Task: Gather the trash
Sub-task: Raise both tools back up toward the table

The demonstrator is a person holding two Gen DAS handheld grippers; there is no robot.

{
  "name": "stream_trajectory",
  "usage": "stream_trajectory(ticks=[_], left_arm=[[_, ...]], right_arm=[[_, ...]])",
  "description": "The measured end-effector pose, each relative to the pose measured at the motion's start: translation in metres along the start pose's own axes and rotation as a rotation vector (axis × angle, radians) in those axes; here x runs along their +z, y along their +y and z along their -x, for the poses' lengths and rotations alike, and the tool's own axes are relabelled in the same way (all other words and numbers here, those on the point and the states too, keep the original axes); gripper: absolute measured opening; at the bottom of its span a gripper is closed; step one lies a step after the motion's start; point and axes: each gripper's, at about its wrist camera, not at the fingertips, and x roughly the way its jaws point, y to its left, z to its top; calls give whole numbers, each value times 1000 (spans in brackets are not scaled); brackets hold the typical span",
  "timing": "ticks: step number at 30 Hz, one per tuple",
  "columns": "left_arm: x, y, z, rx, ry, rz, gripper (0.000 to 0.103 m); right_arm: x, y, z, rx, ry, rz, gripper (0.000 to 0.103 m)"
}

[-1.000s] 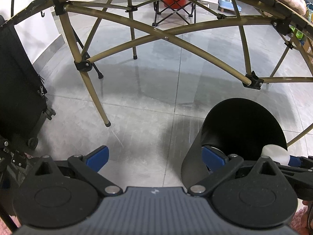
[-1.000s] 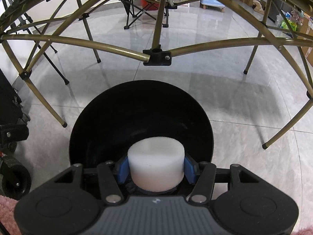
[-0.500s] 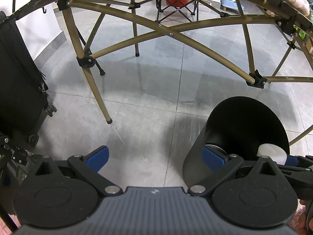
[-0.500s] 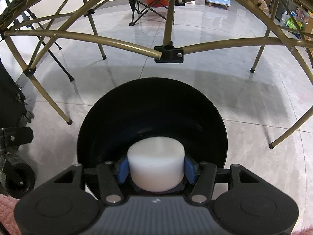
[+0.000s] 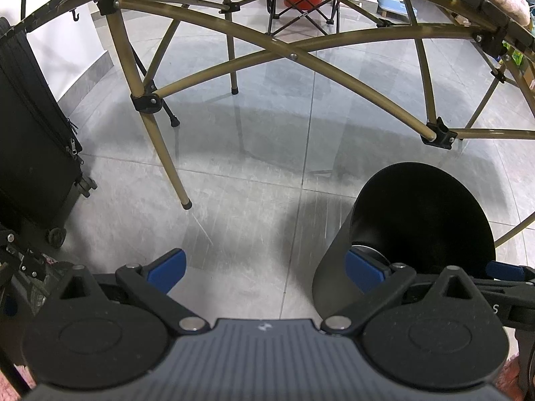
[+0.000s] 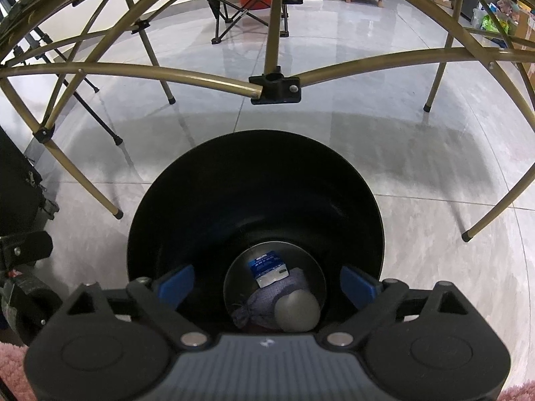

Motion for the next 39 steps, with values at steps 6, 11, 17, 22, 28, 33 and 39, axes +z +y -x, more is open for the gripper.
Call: stream_trajectory(ticks=[6,11,17,22,28,33,39], left_arm=[[0,0,0,-2,0,0,103],[1,-1,2,-7,-8,1,103],[4,-2,14,-23,-51,16,103],[5,-4,27,-25,-103,27,103],[10,-7,52,-36,-186,40,103],[17,-10,76,-53,-261,49,103],[32,-18,98,-66,-333,54,103]], right_arm=[[0,-1,2,3,-6,-3,94],[0,-3,4,5,-15,-6,95],[2,-6,15,20,-63,-17,95],[3,-9,32,30,-126,-15,95],[8,-14,62,31,-237,0,95],[14,-16,95,51,-352,21,95],[25,-21,137,71,-514,33,98]])
